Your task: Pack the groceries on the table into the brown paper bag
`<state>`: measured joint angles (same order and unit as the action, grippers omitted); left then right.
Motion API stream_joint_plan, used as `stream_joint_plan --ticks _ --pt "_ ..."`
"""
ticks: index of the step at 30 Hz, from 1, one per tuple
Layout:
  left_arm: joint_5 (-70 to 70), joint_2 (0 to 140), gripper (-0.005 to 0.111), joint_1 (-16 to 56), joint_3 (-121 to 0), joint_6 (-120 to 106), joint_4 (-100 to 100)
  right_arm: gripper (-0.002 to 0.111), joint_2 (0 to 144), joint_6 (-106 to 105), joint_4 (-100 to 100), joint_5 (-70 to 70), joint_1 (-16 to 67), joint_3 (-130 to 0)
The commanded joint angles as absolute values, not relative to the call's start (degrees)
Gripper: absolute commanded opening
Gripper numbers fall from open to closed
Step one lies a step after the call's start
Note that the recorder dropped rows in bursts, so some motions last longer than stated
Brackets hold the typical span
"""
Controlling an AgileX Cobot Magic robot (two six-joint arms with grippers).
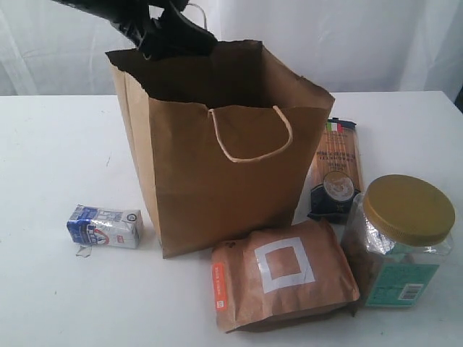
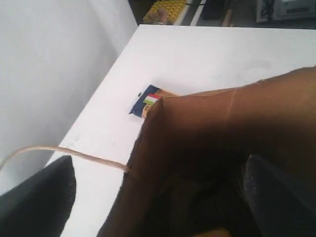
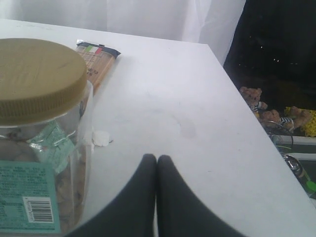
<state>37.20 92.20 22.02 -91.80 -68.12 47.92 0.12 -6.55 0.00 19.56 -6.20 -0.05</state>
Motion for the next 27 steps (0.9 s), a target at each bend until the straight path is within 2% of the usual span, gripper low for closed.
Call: stream_joint_plan --ticks 1,4,8,11,19,27 --pt "36.8 87.7 0.091 21.8 -92.0 -66.1 47.2 0.000 0.0 -6.7 0.0 19.3 -6.2 0.0" --pt "36.9 84.0 0.089 21.8 -92.0 -60.2 41.2 0.000 0.0 -6.7 0.0 19.3 -6.2 0.0" --pt "40.6 79.5 0.067 21.8 -92.0 -50.3 25.8 0.000 0.0 -6.6 0.0 19.3 -6.2 0.0" --pt "43.6 76.9 0.058 21.8 -92.0 -45.8 19.9 0.000 0.0 -5.7 0.0 19.3 -6.2 0.0" --pt "57.0 71.0 0.058 21.8 -91.4 -24.9 -7.9 0.000 0.0 -5.3 0.0 19.3 -6.2 0.0" --pt "53.5 70.7 0.058 21.8 -70.3 -21.8 -13.4 0.000 0.0 -5.3 0.0 19.3 -6.2 0.0"
